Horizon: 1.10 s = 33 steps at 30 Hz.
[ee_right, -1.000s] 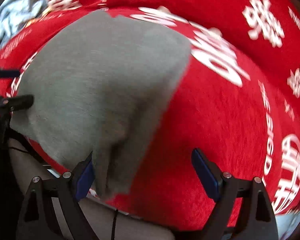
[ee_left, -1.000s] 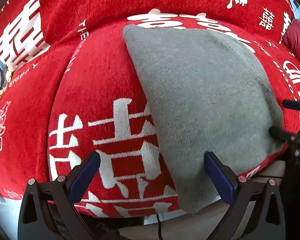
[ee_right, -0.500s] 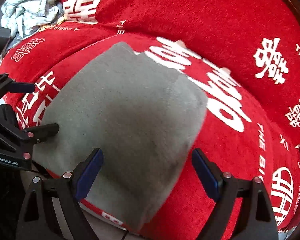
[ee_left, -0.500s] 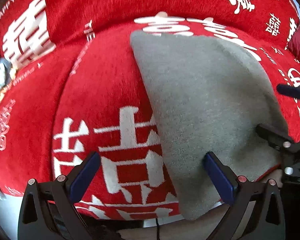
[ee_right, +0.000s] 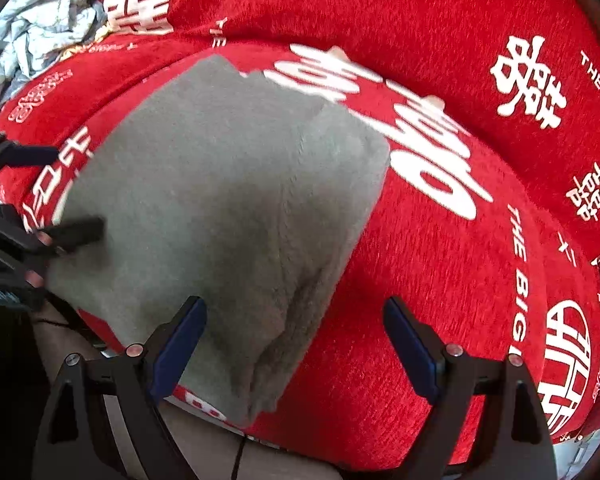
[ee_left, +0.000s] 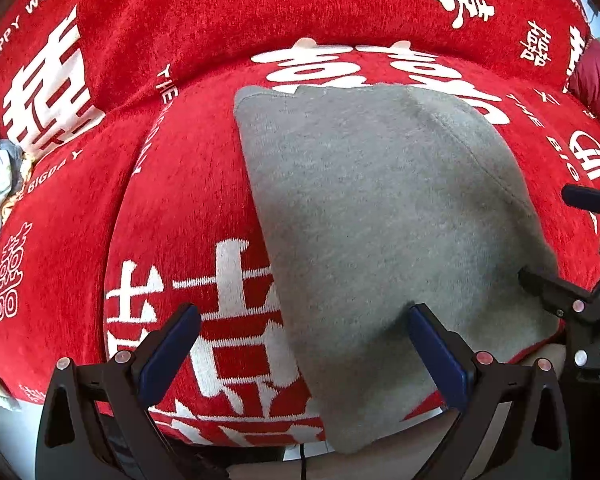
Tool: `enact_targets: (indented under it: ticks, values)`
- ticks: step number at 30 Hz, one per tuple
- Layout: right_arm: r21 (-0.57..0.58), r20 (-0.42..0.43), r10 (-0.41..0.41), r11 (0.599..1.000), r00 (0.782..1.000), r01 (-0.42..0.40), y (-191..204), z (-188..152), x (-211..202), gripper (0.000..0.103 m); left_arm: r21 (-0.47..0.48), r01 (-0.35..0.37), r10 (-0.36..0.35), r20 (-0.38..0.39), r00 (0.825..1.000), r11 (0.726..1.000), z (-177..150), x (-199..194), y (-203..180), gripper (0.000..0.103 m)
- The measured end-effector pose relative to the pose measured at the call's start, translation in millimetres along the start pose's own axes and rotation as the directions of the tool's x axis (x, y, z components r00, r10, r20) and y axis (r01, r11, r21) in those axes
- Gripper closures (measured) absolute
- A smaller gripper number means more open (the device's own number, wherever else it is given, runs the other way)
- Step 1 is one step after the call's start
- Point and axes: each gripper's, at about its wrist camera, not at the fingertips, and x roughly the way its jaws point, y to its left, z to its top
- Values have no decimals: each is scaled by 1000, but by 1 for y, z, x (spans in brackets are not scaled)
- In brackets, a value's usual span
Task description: Fold small clothes
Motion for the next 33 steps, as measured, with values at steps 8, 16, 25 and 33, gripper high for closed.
enact_targets:
  ticks: [8, 16, 25, 33]
  values:
    - [99, 44, 6, 995, 999, -10, -2, 25, -3, 12, -79, -9, 10, 7, 1000, 997, 14, 1, 7, 0]
    - [184, -35, 21, 983, 999, -14, -9, 31, 32, 12, -121, 10, -12, -21, 1000, 993, 16, 18, 13, 0]
    - [223, -31, 0, 975, 1000, 7, -23, 24, 26, 12, -122, 11, -15, -32, 999, 992, 17, 19, 13, 0]
    - [153, 4, 11, 988, 1000, -11, -9, 29, 5, 12, -103, -2, 0, -17, 1000, 995, 23, 8, 7, 0]
